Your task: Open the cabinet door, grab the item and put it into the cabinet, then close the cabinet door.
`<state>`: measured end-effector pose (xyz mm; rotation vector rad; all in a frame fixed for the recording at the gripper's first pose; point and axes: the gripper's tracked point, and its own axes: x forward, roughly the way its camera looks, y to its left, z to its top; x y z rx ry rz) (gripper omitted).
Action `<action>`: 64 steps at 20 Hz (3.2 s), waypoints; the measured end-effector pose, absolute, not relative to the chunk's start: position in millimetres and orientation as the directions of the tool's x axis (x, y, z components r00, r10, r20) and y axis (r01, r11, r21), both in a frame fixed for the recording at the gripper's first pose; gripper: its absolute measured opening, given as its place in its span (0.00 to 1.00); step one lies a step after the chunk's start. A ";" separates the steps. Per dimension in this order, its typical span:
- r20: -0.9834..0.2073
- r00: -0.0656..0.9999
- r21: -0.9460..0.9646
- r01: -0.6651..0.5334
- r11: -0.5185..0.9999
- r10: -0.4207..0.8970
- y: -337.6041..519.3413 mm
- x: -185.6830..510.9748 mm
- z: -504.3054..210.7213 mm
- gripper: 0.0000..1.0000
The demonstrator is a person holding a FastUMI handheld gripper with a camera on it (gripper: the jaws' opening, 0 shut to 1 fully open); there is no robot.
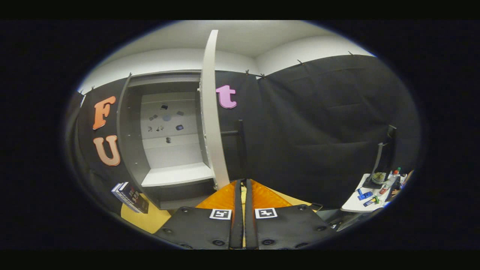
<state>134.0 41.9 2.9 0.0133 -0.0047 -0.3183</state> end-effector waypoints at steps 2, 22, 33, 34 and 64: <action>0.040 0.943 0.017 0.330 0.944 -0.330 41.5 130.4 3.8 0.08; -0.193 0.977 0.004 0.095 0.995 -0.092 183.8 199.1 -216.8 0.89; -0.404 0.913 -0.117 0.009 0.993 -0.055 204.9 229.0 -359.2 0.99; -0.421 0.905 -0.124 0.007 0.992 -0.059 203.9 230.5 -370.3 0.99; -0.523 0.845 0.028 -0.115 0.993 0.113 246.4 277.5 -233.6 0.60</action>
